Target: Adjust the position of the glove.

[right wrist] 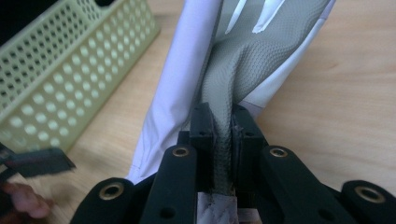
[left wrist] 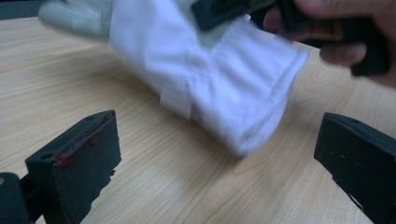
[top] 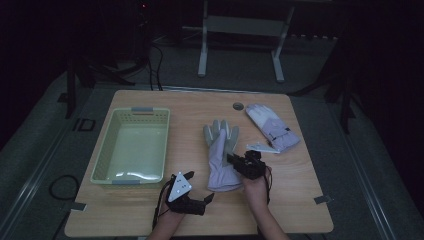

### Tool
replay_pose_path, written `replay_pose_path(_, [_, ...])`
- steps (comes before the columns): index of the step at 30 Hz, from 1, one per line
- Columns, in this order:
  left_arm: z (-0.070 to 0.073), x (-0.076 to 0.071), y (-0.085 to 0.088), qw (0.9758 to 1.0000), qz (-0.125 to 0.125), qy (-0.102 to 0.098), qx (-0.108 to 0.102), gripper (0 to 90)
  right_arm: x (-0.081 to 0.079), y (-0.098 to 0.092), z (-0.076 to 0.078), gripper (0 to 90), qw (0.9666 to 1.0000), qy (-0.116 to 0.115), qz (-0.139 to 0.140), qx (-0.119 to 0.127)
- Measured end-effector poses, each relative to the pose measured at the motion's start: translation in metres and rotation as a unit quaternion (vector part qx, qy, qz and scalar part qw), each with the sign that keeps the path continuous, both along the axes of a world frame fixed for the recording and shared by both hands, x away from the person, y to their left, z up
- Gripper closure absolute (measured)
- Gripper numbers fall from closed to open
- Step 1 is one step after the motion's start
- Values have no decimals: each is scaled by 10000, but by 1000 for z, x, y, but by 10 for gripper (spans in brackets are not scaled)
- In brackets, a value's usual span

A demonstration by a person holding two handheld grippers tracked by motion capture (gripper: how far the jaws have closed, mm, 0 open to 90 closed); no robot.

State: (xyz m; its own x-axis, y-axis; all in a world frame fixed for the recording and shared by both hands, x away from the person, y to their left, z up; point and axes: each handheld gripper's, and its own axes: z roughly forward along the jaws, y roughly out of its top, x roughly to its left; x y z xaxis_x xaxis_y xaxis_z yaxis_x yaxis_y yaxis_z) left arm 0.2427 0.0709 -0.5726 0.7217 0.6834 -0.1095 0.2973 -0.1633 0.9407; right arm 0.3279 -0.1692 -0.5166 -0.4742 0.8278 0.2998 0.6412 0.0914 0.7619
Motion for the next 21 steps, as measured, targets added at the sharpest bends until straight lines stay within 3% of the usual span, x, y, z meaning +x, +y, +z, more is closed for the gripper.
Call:
replay_pose_path(11, [0, 0, 0, 10000, -10, 12, 22, 6, 5, 10, -37, 784, 9988, 350, -83, -341])
replay_pose_path(16, [0, 1, 0, 10000, 4, 38, -1, 6, 4, 9, -40, 745, 9987, 356, -156, -344])
replay_pose_path(21, [0, 1, 0, 10000, -9, 38, 3, 6, 4, 7, -36, 624, 9986, 328, -196, -362])
